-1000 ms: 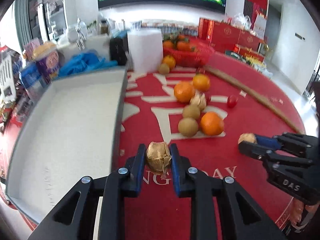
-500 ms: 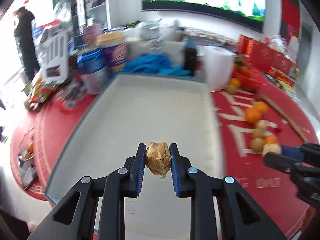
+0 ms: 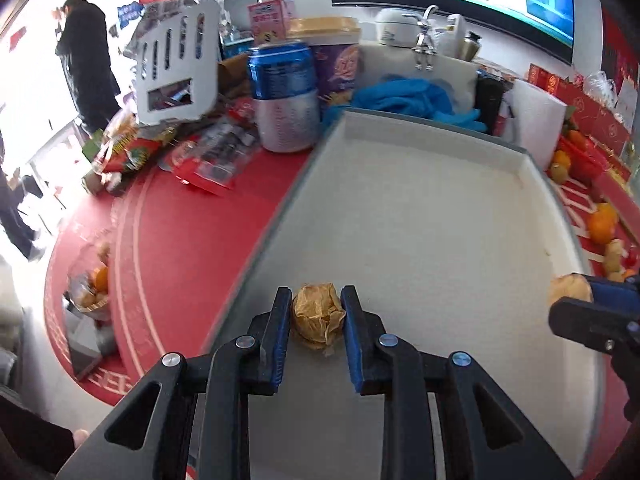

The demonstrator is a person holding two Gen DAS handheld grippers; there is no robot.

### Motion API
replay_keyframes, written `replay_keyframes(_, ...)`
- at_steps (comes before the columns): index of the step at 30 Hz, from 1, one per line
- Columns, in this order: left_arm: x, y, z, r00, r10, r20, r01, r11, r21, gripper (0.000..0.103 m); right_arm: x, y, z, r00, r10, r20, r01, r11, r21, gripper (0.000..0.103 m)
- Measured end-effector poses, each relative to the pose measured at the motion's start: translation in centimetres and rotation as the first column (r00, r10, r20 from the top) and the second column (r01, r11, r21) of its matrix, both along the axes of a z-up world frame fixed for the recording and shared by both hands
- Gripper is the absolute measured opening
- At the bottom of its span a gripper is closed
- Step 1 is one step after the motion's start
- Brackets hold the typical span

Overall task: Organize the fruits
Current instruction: 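Carry the husked fruit into the white tray and open the left gripper, then grasp a kiwi with the left gripper while the right gripper grasps an orange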

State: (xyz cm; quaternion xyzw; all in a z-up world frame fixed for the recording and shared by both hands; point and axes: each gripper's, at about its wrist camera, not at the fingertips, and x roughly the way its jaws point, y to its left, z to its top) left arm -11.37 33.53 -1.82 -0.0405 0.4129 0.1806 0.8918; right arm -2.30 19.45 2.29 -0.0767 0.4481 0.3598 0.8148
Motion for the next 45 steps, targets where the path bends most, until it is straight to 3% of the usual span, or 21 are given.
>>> replay_keyframes(7, 0.7, 2.2, -0.1, 1.000, -0.001, 0.001, 0.001, 1.000, 0.024, 0.028, 0.6, 1.7, 0.0, 1.000, -0.006, -0.004, 0.006, 1.000, -0.009, 0.023)
replay_keyframes(10, 0.4, 1.9, 0.2, 1.000, -0.006, -0.002, 0.006, 1.000, 0.021, 0.046, 0.9, 2.1, 0.0, 1.000, -0.002, -0.018, 0.002, 1.000, -0.009, 0.026)
replay_keyframes(12, -0.2, 1.1, 0.9, 1.000, -0.013, 0.020, 0.013, 0.999, 0.036, 0.074, 1.0, 1.6, 0.5, 1.000, -0.018, -0.005, 0.018, 1.000, 0.001, 0.061)
replay_keyframes(13, -0.5, 0.6, 1.4, 0.999, -0.017, 0.041, 0.015, 0.999, 0.050, 0.079, 1.1, 1.0, 1.0, 0.999, -0.039, 0.010, 0.039, 0.999, 0.015, 0.099)
replay_keyframes(14, -0.9, 0.0, 2.1, 0.997, -0.024, 0.067, 0.019, 0.997, 0.068, 0.081, 1.1, 0.2, 1.6, 0.997, -0.067, 0.032, 0.065, 0.997, 0.038, 0.103)
replay_keyframes(18, -1.5, -2.9, 4.8, 0.989, -0.097, 0.115, 0.089, 0.994, 0.066, 0.081, 1.3, -3.1, 3.2, 0.991, -0.115, 0.070, 0.111, 0.992, 0.058, 0.103)
replay_keyframes(22, -1.9, -7.3, 7.0, 0.963, -0.226, 0.146, 0.221, 0.974, 0.047, 0.081, 1.4, -8.8, 3.6, 0.969, -0.224, 0.106, 0.221, 0.974, 0.038, 0.103)
replay_keyframes(29, -0.3, -17.1, 5.5, 0.921, -0.386, 0.057, 0.388, 0.921, -0.033, 0.081, 1.1, -18.6, 1.0, 0.902, -0.422, 0.091, 0.429, 0.900, -0.081, 0.103)
replay_keyframes(34, 2.7, -21.2, 3.3, 0.920, -0.392, 0.002, 0.392, 0.919, -0.042, 0.081, 0.5, -23.9, -1.5, 0.861, -0.501, 0.085, 0.508, 0.847, -0.156, 0.103)
replay_keyframes(40, 5.6, -22.7, 0.9, 0.922, -0.383, -0.062, 0.379, 0.923, -0.066, 0.081, 0.4, -26.3, -3.1, 0.858, -0.514, 0.020, 0.512, 0.849, -0.132, 0.103)
replay_keyframes(43, 6.1, -22.6, 0.5, 0.921, -0.384, -0.064, 0.380, 0.923, -0.068, 0.078, 0.2, -26.0, -3.3, 0.864, -0.502, 0.041, 0.502, 0.853, -0.146, 0.103)
replay_keyframes(45, 6.5, -22.4, 0.6, 0.923, -0.380, -0.067, 0.374, 0.924, -0.083, 0.071, 0.1, -25.6, -3.5, 0.867, -0.494, 0.062, 0.497, 0.852, -0.165, 0.103)
